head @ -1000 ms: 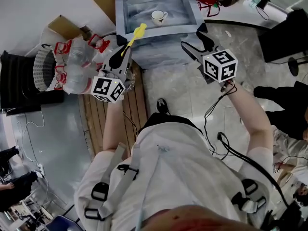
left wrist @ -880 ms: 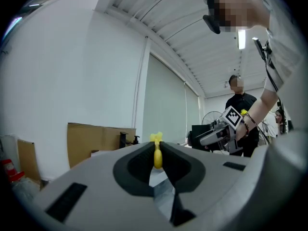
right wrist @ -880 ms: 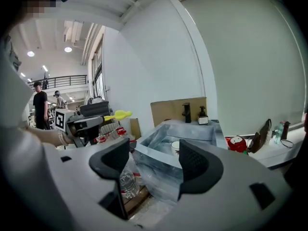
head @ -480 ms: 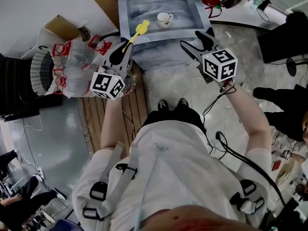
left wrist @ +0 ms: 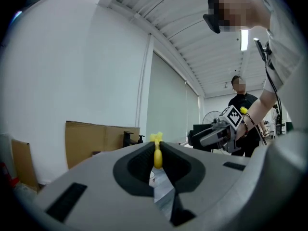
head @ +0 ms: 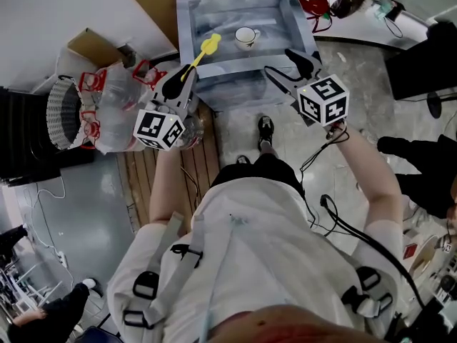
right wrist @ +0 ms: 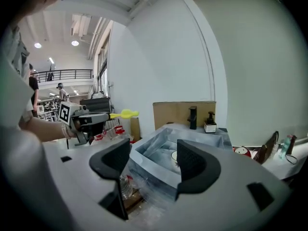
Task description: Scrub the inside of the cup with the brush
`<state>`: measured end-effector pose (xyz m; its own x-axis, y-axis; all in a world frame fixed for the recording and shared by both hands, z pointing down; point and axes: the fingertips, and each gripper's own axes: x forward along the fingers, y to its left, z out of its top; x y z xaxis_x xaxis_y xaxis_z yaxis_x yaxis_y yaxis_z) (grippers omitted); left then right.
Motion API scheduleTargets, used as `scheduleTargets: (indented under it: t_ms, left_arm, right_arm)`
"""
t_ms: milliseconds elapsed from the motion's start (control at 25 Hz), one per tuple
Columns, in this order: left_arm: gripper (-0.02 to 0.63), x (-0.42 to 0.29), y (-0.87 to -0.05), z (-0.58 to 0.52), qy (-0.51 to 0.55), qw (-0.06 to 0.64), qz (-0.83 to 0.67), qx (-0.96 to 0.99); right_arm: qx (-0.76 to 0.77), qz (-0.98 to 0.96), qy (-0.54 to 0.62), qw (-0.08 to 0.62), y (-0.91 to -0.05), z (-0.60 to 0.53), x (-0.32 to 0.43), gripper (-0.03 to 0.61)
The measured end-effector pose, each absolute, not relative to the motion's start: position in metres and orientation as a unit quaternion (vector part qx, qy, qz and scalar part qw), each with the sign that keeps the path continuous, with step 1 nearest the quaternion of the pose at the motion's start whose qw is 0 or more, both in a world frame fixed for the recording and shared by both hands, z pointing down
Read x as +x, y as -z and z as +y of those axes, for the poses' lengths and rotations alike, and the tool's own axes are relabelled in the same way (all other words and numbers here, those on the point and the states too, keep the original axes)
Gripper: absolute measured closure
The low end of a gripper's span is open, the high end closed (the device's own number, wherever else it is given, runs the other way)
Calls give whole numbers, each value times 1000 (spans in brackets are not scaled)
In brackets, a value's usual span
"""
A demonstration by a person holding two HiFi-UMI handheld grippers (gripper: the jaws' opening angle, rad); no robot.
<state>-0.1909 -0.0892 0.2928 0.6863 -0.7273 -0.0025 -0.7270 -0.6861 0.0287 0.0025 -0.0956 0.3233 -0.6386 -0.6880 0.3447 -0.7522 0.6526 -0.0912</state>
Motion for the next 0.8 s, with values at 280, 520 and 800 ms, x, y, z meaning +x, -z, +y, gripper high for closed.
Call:
scheduleTargets:
  t_ms: [280, 520, 800]
  left_arm:
    - [577, -187, -292, -140, 2, 7, -408, 913]
    - [577, -173, -298, -188, -6, 15, -422, 907]
    - [577, -160, -317, -234, -19, 34, -438, 898]
  right_arm:
    - [378, -904, -124, 154, -335, -148, 6, 312]
    - [352, -910, -116, 186, -349, -201, 13, 339]
    - [301, -922, -123, 213, -373, -252, 20, 276]
